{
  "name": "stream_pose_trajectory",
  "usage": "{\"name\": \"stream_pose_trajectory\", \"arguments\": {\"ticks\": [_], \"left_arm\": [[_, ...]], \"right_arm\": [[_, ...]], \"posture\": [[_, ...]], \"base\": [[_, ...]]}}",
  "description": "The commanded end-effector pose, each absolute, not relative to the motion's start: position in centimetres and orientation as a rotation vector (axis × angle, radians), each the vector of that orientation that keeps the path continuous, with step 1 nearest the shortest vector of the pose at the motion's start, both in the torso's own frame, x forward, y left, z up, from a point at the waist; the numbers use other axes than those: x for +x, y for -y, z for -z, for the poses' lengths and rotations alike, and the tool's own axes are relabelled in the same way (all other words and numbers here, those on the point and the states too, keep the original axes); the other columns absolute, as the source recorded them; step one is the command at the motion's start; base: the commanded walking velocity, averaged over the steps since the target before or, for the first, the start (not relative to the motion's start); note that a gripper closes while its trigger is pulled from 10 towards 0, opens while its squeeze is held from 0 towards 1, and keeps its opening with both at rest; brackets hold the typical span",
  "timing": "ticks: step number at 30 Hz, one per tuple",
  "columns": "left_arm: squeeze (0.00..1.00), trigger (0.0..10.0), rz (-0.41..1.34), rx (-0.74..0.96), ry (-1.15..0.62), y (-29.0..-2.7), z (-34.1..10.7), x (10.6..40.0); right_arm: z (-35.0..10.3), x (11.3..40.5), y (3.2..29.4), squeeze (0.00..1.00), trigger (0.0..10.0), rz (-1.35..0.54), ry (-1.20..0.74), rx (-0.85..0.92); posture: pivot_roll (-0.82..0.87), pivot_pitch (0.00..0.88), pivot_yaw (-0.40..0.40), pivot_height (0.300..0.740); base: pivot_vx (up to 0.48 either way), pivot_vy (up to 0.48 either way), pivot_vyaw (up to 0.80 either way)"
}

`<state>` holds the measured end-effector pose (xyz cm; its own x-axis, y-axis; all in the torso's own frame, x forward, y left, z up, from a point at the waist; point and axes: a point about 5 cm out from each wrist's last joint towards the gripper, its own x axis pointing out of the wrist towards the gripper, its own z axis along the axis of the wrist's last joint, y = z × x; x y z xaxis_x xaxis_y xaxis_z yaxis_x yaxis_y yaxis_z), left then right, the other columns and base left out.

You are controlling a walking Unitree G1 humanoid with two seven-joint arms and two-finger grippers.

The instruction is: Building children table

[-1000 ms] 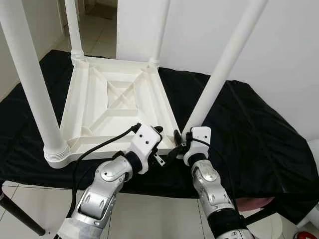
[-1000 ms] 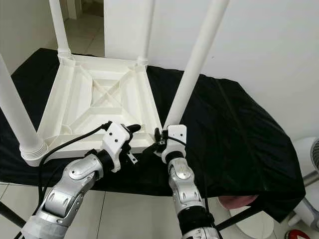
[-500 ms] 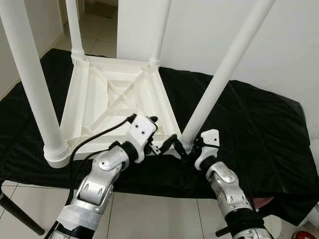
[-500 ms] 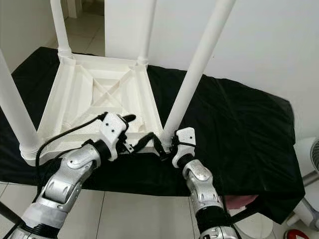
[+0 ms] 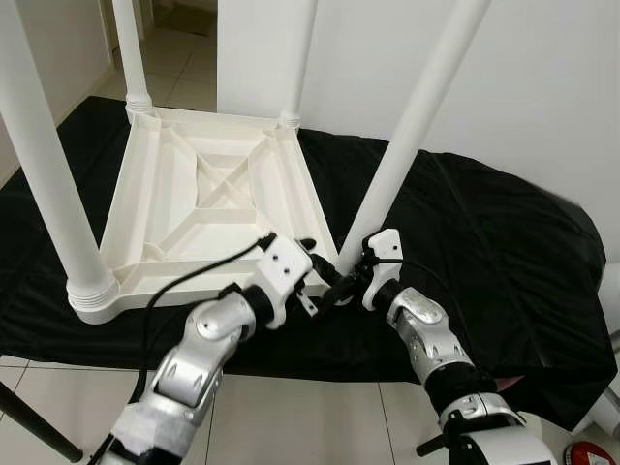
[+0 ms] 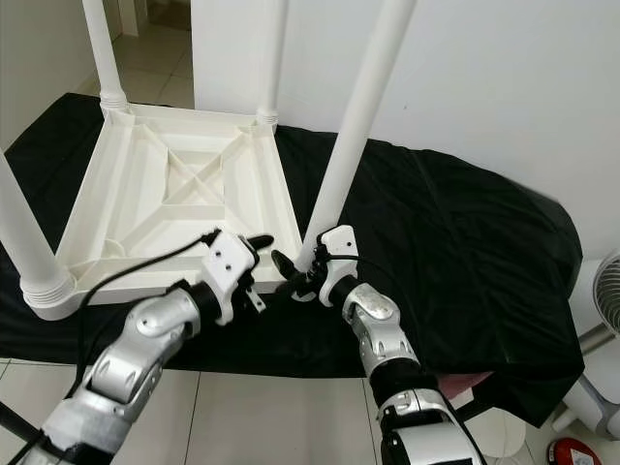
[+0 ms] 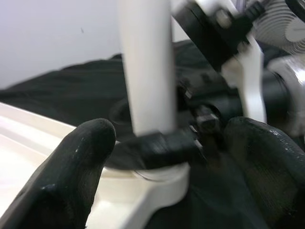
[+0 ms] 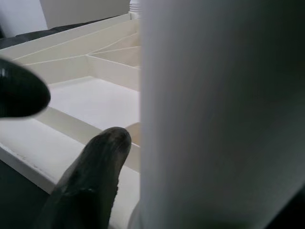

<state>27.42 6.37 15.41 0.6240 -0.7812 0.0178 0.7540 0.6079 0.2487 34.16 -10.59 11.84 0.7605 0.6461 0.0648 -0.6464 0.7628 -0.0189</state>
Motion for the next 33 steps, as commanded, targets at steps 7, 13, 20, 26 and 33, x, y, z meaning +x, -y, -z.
{"name": "stream_pose_trajectory", "arguments": {"ticks": [7,13,20,26,33], "left_arm": [[0.0,10.0,0.996,0.244,0.094,-6.4,-14.7,26.3],[0.0,10.0,0.981,0.252,0.093,-6.7,-14.7,26.5],[0.0,10.0,0.855,0.255,0.109,-7.8,-14.9,27.4],[0.0,10.0,0.786,0.2,0.099,-8.1,-15.1,27.5],[0.0,10.0,0.783,0.196,0.097,-7.6,-15.2,27.5]], "right_arm": [[-10.1,33.7,12.0,0.0,0.0,-0.697,0.009,0.05],[-10.1,33.7,12.7,0.0,0.0,-0.66,0.019,0.077],[-10.7,33.8,14.3,0.0,0.0,-0.47,0.062,0.166],[-10.3,33.8,15.9,0.0,0.0,-0.121,-0.006,0.127],[-8.8,32.2,14.4,0.0,0.0,0.087,-0.069,0.125]], "posture": [[0.09,0.0,-0.171,0.74],[0.08,0.0,-0.169,0.74],[0.06,0.0,-0.164,0.74],[0.05,0.0,-0.158,0.74],[0.04,0.0,-0.159,0.74]], "base": [[0.0,0.0,0.0],[0.0,0.0,0.0],[0.0,0.0,0.0],[0.0,0.0,0.0],[0.0,0.0,0.0]]}}
